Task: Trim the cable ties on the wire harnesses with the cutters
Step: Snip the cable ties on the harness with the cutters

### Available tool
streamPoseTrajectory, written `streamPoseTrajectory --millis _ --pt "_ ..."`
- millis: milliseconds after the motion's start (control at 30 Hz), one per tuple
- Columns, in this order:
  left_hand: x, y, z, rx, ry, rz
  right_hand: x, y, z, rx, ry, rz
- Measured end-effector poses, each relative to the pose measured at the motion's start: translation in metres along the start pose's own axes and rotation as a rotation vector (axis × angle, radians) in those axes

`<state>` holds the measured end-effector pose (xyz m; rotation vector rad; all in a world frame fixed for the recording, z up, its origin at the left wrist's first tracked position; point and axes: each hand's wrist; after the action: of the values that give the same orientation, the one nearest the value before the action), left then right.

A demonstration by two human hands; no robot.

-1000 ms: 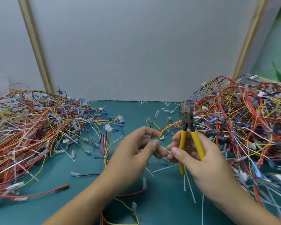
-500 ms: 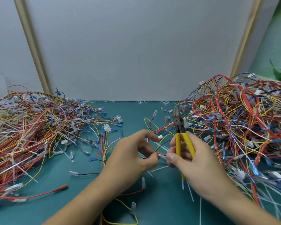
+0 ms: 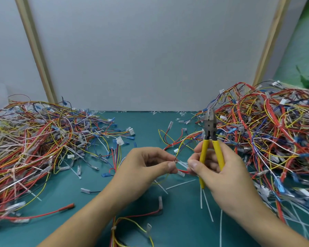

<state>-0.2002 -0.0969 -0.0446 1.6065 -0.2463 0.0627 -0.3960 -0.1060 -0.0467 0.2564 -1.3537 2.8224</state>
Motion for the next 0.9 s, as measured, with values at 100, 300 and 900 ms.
streamPoseTrajectory --millis 100,300,900 --pt "-0.001 -0.002 0.000 -0.134 0.208 0.150 -0.002 -0.005 -0.001 0.012 0.002 0.034" --pt "0.006 0.004 0.002 -0.044 0.344 -0.167 0.006 -0.026 -0.001 0.118 0.038 -0.004" --pt "0.015 0.011 0.001 0.105 0.346 -0.051 -0.006 -0.012 -0.014 -0.160 -0.228 -0.114"
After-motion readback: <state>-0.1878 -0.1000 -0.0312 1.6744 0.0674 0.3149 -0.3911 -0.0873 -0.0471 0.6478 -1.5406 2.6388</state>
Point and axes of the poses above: each hand's wrist, its own z-axis towards the middle knuckle, its own x-axis out of the back of the hand, y = z × x, and after that the axes turned 14 degrees about x, right-handed
